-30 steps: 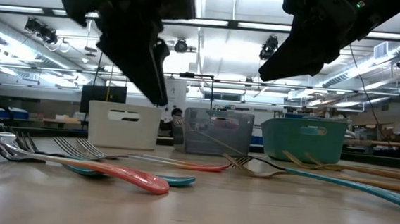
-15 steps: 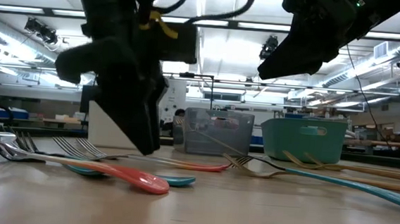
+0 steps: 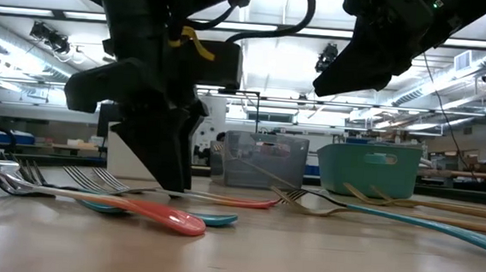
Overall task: Sort silverware by color (type)
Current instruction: Put the orange fork into the white bin
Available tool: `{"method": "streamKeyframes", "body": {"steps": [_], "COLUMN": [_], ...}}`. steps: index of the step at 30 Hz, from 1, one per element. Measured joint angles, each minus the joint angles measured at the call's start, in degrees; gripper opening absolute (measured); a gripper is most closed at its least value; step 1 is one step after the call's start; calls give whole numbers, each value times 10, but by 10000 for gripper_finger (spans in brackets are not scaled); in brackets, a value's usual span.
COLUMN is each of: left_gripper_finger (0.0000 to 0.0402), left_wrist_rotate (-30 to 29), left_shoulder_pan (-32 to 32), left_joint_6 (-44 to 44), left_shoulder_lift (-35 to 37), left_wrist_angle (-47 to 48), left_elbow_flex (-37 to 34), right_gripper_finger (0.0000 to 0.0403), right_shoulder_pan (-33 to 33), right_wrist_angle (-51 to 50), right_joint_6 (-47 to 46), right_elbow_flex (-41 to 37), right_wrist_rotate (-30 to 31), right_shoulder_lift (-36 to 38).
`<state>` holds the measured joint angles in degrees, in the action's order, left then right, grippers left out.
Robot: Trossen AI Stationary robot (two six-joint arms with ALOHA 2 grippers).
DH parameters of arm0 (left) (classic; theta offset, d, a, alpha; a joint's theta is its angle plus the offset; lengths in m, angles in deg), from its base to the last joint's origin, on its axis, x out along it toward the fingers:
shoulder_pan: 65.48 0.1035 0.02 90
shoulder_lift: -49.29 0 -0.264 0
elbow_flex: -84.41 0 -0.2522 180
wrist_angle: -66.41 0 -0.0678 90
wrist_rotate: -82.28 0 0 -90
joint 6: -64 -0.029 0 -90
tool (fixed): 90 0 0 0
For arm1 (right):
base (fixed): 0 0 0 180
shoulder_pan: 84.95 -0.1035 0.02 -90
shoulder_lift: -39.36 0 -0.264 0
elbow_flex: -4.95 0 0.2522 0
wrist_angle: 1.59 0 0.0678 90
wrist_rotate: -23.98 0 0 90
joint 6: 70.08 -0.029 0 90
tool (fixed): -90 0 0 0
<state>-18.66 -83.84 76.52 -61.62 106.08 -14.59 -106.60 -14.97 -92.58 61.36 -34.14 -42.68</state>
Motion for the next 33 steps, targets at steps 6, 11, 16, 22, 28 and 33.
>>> {"method": "streamKeyframes", "body": {"steps": [6,11,16,22,28,33], "left_gripper_finger": [53,22,16,16,14,14], "left_wrist_rotate": [11,7,0,-31,-118,-144], "left_shoulder_pan": [8,9,8,7,7,4], "left_joint_6": [-2,-18,-73,-117,-134,-161], "left_shoulder_lift": [-5,-6,-6,12,65,110], "left_wrist_angle": [5,6,9,38,103,116], "left_elbow_flex": [1,0,0,-3,-3,-4], "right_gripper_finger": [160,160,160,160,160,160], "right_shoulder_pan": [0,0,0,0,0,0], "right_wrist_angle": [0,0,0,-3,-9,-11], "right_joint_6": [2,2,2,2,1,0], "right_elbow_flex": [0,0,0,0,0,0], "right_wrist_rotate": [0,0,0,0,0,-1], "right_shoulder_lift": [0,0,0,0,0,0]}}
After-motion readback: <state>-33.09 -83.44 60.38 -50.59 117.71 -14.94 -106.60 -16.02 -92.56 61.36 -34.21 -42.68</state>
